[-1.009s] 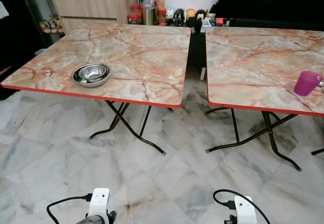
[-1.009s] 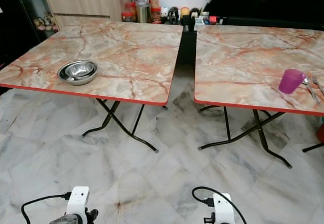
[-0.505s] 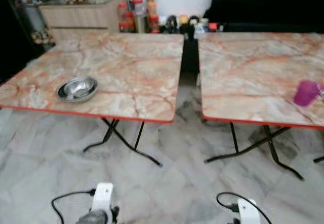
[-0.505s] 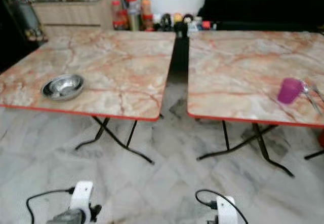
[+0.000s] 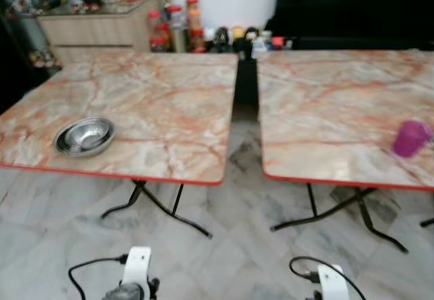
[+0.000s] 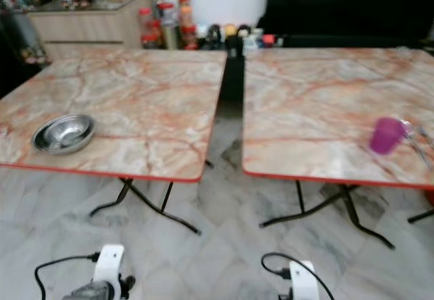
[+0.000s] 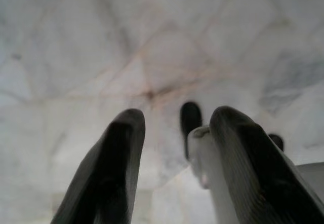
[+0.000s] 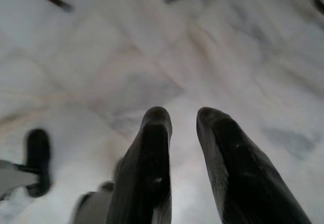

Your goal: Setting the table

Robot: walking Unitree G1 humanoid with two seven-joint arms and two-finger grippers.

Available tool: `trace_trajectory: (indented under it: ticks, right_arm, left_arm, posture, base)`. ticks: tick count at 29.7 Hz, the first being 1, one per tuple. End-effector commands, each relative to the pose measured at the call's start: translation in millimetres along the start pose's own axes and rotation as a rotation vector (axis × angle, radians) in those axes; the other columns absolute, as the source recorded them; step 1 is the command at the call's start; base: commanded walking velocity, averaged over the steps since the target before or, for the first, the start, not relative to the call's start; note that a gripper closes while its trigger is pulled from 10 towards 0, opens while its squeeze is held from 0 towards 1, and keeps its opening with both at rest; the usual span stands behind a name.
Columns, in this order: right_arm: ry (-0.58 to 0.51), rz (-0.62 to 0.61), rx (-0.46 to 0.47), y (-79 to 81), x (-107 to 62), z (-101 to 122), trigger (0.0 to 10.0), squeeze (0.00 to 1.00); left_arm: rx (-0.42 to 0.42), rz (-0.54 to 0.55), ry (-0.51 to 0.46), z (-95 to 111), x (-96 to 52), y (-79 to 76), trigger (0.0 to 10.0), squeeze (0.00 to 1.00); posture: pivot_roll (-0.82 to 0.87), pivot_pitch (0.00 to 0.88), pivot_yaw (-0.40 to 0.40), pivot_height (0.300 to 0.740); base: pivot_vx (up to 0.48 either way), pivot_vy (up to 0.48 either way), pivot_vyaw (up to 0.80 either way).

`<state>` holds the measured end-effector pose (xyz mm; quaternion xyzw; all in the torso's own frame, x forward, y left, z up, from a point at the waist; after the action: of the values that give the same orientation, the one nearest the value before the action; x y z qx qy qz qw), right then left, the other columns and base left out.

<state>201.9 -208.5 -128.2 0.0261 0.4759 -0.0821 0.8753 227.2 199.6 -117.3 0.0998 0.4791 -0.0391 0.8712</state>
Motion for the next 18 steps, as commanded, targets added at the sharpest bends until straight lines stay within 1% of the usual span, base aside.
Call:
trace_trajectory:
  ticks: [1,6,8,12,13,18]
  right_arm:
    - [0.005,-0.019,0.001,-8.7,-0.6,-1.6,10.0,0.00]
    - [0.005,-0.021,0.005,-9.1,-0.6,-1.1,10.0,0.00]
    - [0.002,-0.019,0.023,-8.4,-0.4,-0.4,10.0,0.00]
    - [0.001,-0.017,0.035,-7.2,-0.3,0.2,10.0,0.00]
    - [0.000,-0.017,0.037,-7.1,-0.3,0.4,10.0,0.00]
    - [0.000,-0.017,0.039,-7.6,-0.3,0.2,10.0,0.00]
  left_arm:
    - [0.001,-0.009,-0.015,7.1,0.9,-3.8,10.0,0.00]
    - [0.001,-0.009,-0.015,6.5,0.8,-3.9,10.0,0.00]
    - [0.011,-0.004,-0.011,6.0,0.8,-3.0,10.0,0.00]
    - [0.018,-0.002,-0.011,5.1,0.6,-2.1,10.0,0.00]
    - [0.002,0.000,-0.021,5.4,0.5,-2.4,10.0,0.00]
    - [0.004,-0.002,-0.022,5.2,0.5,-3.2,10.0,0.00]
  posture:
    - [-0.01,0.000,0.004,0.740]
    - [-0.01,0.000,0.002,0.740]
    - [-0.01,0.000,0.002,0.740]
    - [-0.02,0.000,0.003,0.740]
    - [-0.02,0.000,0.002,0.740]
    - [-0.01,0.000,-0.001,0.740]
  base:
    - [0.364,0.000,0.00]
    - [0.370,0.000,0.00]
    - [0.277,0.000,0.00]
    - [0.000,0.000,0.00]
    - [0.000,0.000,0.00]
    - [0.000,0.000,0.00]
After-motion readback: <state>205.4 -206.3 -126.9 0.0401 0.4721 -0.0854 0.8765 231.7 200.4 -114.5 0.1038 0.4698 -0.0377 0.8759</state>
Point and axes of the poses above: a point about 5 cm out from each wrist's last joint towards the gripper, its own x axis pointing out of the wrist towards the gripper, its own z axis along the axis of the wrist's last joint, y = z × x, the point moved 5 cm from there along x, pointing out of the wrist towards the gripper, and after that the axes turned 11 degrees about x, right-handed, at the moved point
